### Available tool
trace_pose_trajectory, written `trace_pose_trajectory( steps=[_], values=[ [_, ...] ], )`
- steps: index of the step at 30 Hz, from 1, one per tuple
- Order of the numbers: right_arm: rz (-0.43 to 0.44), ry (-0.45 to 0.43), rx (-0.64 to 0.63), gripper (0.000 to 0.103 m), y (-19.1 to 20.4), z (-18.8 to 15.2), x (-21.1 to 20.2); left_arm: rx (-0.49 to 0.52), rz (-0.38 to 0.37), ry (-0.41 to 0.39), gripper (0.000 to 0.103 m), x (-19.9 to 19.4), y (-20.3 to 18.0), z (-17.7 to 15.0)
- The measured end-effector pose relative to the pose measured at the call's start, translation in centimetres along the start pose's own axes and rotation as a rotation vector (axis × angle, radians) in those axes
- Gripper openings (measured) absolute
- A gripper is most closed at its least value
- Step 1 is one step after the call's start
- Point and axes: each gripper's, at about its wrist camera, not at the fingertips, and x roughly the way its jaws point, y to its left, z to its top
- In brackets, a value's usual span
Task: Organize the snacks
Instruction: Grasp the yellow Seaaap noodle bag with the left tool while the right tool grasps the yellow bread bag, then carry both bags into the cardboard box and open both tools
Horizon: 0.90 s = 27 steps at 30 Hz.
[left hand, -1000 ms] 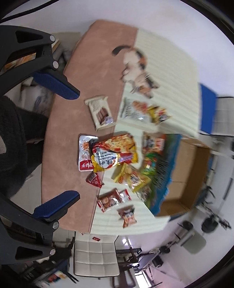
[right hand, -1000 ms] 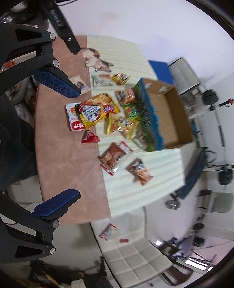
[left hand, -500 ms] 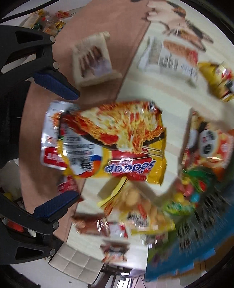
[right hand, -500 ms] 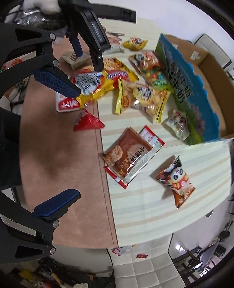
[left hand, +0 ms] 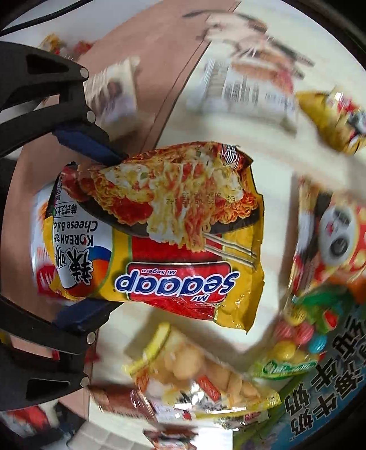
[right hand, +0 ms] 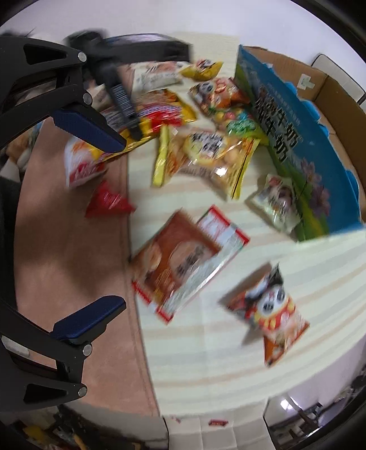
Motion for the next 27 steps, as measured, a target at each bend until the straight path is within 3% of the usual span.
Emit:
trace_pose_trajectory(
  steps=[6,11,15,18,20,25,27],
  values=[
    [0.154,0.063,0.132,0.1,2.7,4.0,3.3,0.031,0.049,-0.011,0.087,-0.6,2.8,0.2],
    [0.167,0.092,0.222,0.097,4.7,6.1,5.3,0.061,-0.009,0.029,0.089,-0.7,4.2,1.2],
    [0.108,0.117,0.229,0.093,6.0,6.6,6.9,0.069,-0.05,0.019,0.088,-0.1,4.9,2.7],
    [0.058,0.154,0.228,0.074,6.6,6.4,8.0,0.081,-0.066,-0.01,0.087,-0.4,4.7,2.1],
    [0.022,0.161,0.219,0.055,6.8,6.1,8.4,0.093,-0.065,-0.027,0.087,-0.3,5.0,2.0],
    [-0.014,0.133,0.199,0.042,6.9,4.5,8.4,0.139,-0.046,-0.046,0.087,-1.0,5.4,0.7],
    [-0.026,0.126,0.176,0.041,7.0,3.7,8.0,0.154,-0.048,-0.05,0.087,-1.2,5.6,0.4]
  ],
)
